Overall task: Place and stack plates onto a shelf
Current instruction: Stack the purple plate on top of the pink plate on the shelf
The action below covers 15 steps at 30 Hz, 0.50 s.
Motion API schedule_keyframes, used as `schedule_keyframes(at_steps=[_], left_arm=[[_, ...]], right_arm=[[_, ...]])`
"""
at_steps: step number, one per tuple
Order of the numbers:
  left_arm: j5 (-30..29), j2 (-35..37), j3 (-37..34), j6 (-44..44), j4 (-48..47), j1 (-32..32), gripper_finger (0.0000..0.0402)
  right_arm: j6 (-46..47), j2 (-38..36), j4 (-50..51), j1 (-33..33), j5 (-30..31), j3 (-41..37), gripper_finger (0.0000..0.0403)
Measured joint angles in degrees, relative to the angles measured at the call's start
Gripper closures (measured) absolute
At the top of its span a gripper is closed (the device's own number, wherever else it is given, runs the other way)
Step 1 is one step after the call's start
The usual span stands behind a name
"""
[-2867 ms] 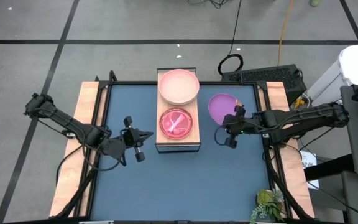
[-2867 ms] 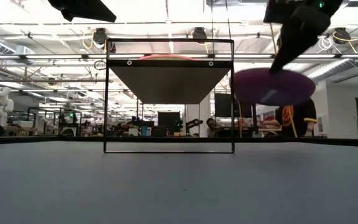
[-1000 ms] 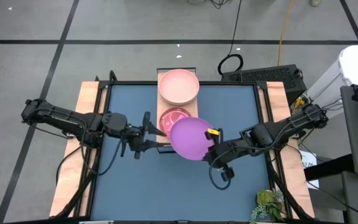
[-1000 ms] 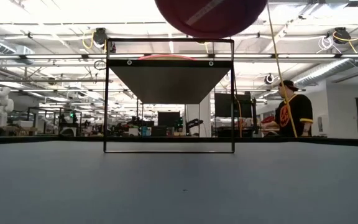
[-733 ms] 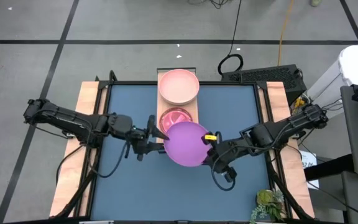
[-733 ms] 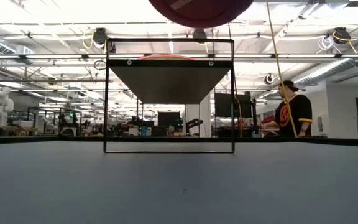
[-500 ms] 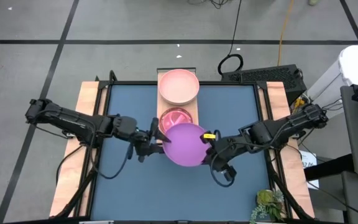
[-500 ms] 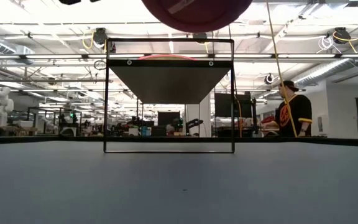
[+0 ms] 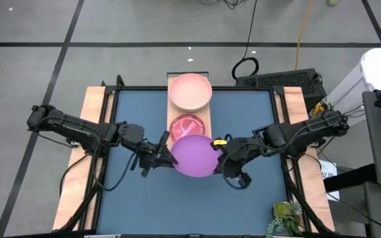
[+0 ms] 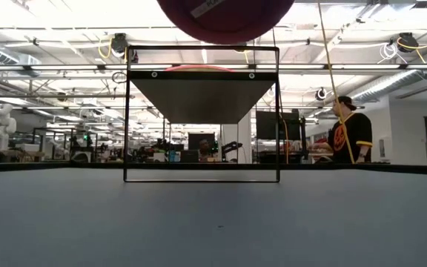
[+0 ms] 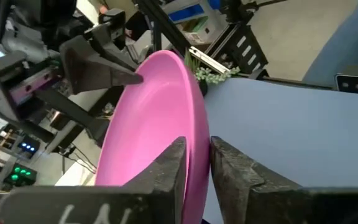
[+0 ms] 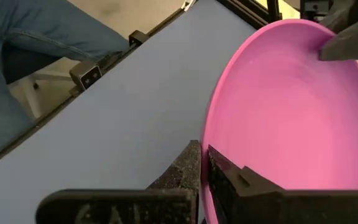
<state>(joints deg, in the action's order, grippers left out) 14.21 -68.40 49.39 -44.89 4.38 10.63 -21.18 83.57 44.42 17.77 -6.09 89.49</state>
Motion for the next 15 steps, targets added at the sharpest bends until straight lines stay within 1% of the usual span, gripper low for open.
schedule_keyframes(at_steps=[3, 6, 15], left_arm=[[0.36, 0.00, -0.02, 0.01, -0.22, 0.00, 0.0337], [0.26, 0.00, -0.05, -0.01, -0.10, 0.04, 0.0341], [1.17, 0.00, -0.04, -1.56, 1.64, -0.01, 0.0342]], right_arm=[[-0.26, -0.06, -0.75, -0.16, 0.02, 0.00, 0.0395], [1.78, -0.06, -3.63, -0.44, -0.12, -0.02, 0.0381], [9.79, -0.65, -8.57, -0.47, 0.20, -0.05, 0.0295]])
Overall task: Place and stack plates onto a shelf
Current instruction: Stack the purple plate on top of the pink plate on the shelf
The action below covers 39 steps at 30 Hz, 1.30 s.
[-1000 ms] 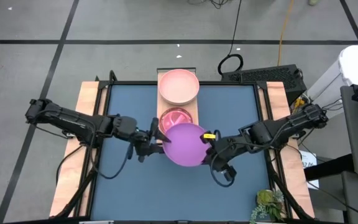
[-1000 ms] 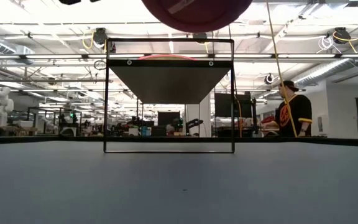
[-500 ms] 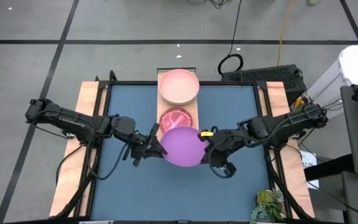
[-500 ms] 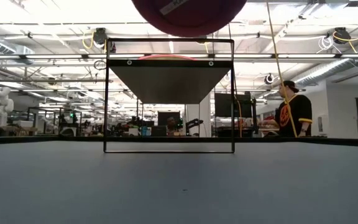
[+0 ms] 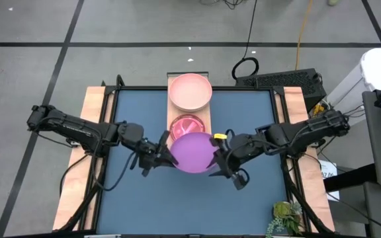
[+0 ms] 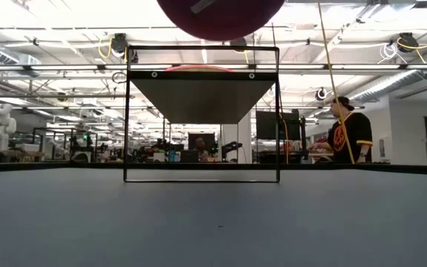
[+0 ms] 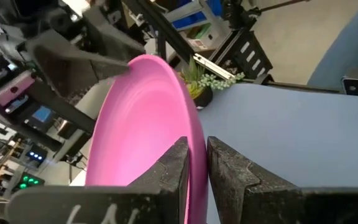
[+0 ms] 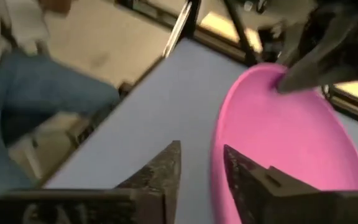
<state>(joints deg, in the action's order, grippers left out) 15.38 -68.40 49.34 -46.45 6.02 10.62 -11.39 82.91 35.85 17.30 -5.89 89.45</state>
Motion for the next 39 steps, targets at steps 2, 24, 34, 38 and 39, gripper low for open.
schedule_keyframes(at_steps=[2, 24, 34, 38, 39], left_arm=[[0.10, 0.00, 0.00, -0.01, 0.22, -0.01, 0.0344], [1.07, 0.92, 3.28, -0.25, 2.23, -2.70, 0.0389], [1.07, -1.05, 15.11, 0.09, -10.40, -10.04, 0.0389], [1.71, -2.03, 17.04, 0.15, -12.21, -14.42, 0.0389], [2.03, -2.81, 17.56, -0.16, -11.50, -15.57, 0.0389]], right_arm=[[2.60, -1.03, -1.48, -0.02, 0.02, 0.00, 0.0276], [16.94, -15.89, -2.08, 5.61, 26.38, -13.43, 0.0217], [15.08, -21.72, -22.28, 6.08, 26.84, -36.23, 0.0227], [11.91, -24.54, -30.89, 6.06, 26.86, -43.81, 0.0243], [11.17, -25.39, -32.26, 6.08, 26.84, -45.38, 0.0247]])
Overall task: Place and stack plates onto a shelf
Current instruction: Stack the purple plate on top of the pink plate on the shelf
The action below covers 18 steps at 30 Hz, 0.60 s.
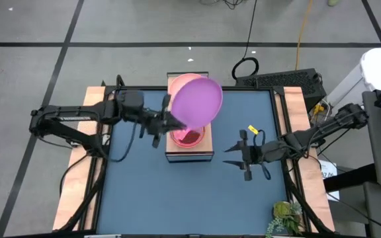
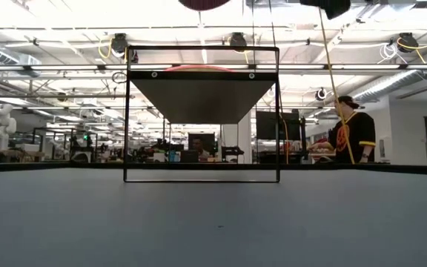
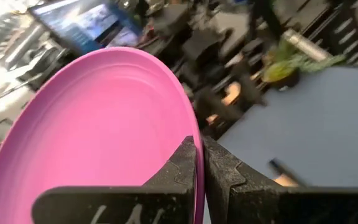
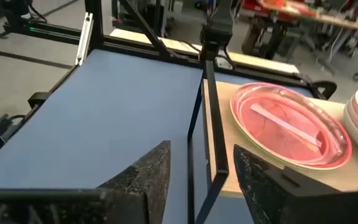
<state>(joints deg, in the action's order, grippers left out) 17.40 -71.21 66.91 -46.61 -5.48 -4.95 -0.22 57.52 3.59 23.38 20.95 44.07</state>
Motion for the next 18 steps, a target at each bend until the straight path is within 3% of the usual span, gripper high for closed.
schedule_keyframes(at_steps=[10, 18], left_arm=[[0.46, -6.43, 0.27, 1.66, -0.47, -12.15, 0.0389], [0.58, -12.32, 0.24, 2.56, -1.07, -16.70, 0.0389]], right_arm=[[-0.87, -5.82, -4.28, 0.00, 0.00, -9.58, 0.0283], [-0.14, -7.75, -7.09, -0.02, -0.04, -15.00, 0.0294]])
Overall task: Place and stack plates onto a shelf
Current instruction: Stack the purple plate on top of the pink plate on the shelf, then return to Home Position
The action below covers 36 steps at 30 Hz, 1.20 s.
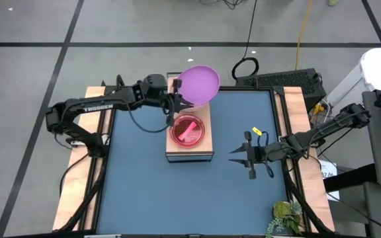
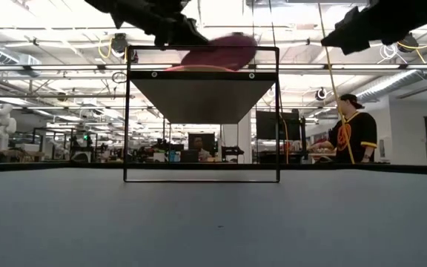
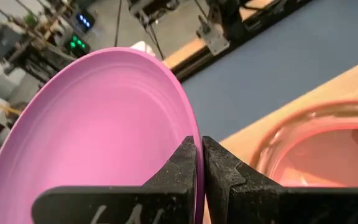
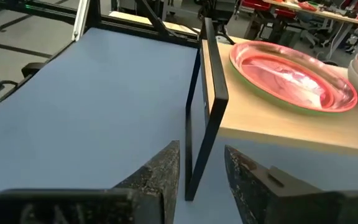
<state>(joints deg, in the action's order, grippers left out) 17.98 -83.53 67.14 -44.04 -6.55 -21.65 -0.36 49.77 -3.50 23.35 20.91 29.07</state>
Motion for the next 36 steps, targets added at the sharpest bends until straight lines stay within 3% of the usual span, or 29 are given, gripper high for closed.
schedule_keyframes(at_steps=[13, 28, 36], left_arm=[[-1.65, -0.76, -0.03, 1.09, -8.82, -0.94, 0.0375], [-5.30, -0.76, -0.03, 4.95, -9.46, -0.94, 0.0350], [-6.48, -0.74, -0.05, 7.95, -8.86, -0.94, 0.0281]], right_arm=[[0.77, -0.08, -2.06, 0.00, -0.01, -0.95, 0.0298], [1.21, -0.06, -2.30, 0.00, -0.03, -0.95, 0.0298], [1.23, -0.06, -2.30, 0.00, -0.03, -0.95, 0.0298]])
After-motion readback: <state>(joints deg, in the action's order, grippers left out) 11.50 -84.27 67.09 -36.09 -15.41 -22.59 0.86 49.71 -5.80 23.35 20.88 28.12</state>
